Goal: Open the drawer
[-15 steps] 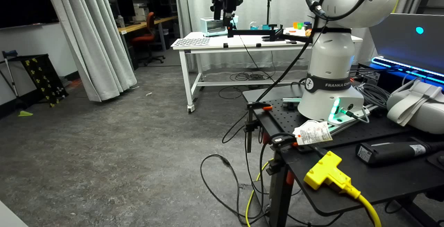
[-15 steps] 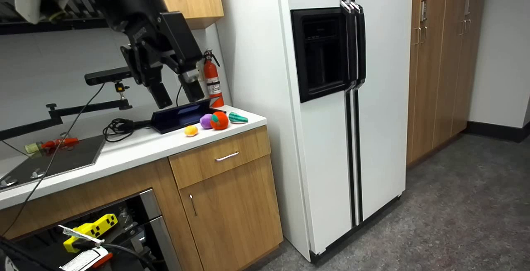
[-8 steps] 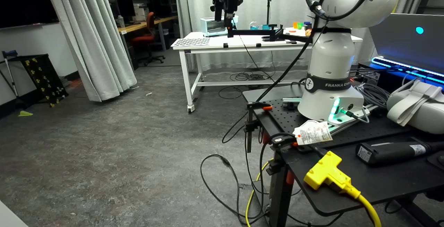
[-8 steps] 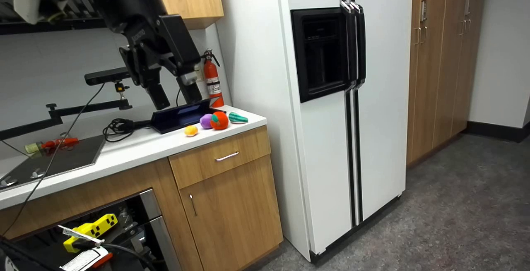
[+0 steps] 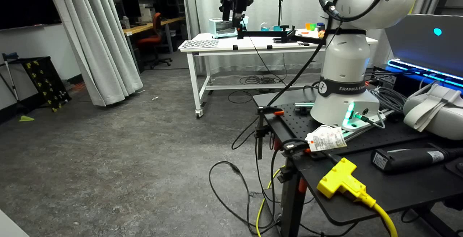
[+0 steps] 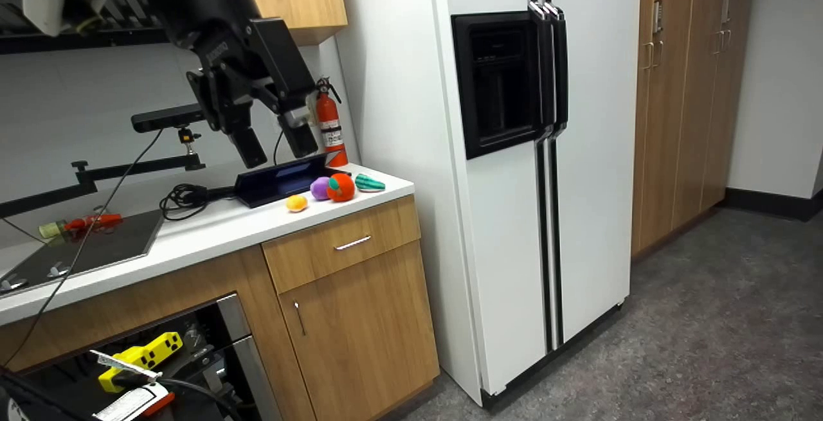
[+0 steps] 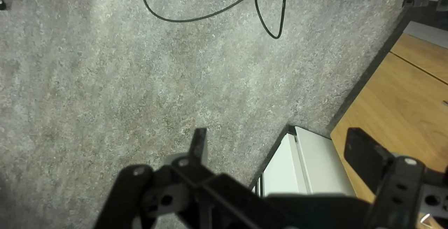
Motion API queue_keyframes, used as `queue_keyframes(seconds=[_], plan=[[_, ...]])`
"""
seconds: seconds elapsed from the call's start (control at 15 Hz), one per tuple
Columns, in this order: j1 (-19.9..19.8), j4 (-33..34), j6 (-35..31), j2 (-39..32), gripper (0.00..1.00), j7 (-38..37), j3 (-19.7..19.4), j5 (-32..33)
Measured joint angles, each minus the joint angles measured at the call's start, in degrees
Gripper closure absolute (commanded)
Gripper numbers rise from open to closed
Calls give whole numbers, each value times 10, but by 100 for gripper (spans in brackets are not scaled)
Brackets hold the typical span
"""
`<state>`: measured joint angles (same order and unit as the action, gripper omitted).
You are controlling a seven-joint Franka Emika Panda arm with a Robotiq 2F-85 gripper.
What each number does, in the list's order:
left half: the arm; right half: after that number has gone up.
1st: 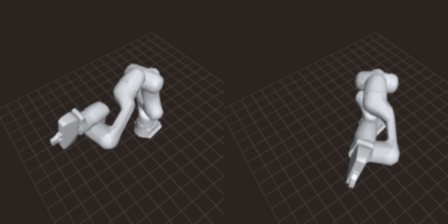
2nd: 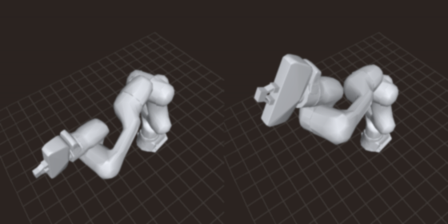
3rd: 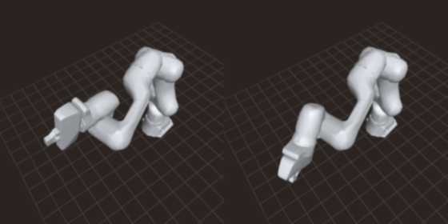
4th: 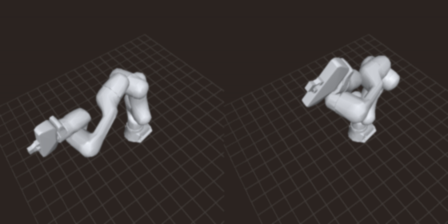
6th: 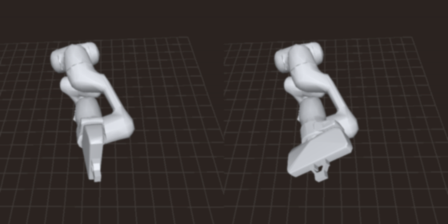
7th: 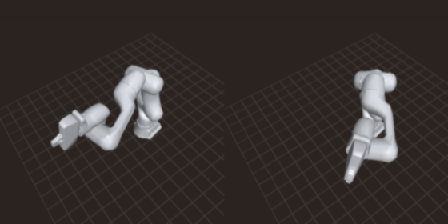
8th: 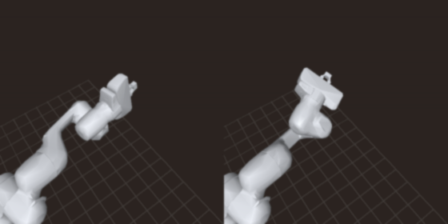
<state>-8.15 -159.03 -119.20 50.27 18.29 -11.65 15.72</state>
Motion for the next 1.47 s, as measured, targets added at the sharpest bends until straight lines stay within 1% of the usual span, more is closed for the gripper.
queue_keyframes(seconds=[0.27, 1.0, 1.2, 1.47], plan=[[1, 0, -16, 0, 0, 12, -1, 0], [5, 2, -6, -3, 0, 14, -3, -2], [6, 14, 2, -31, 0, 16, -3, -3], [15, 48, 1, -91, 0, 16, -3, -5]])
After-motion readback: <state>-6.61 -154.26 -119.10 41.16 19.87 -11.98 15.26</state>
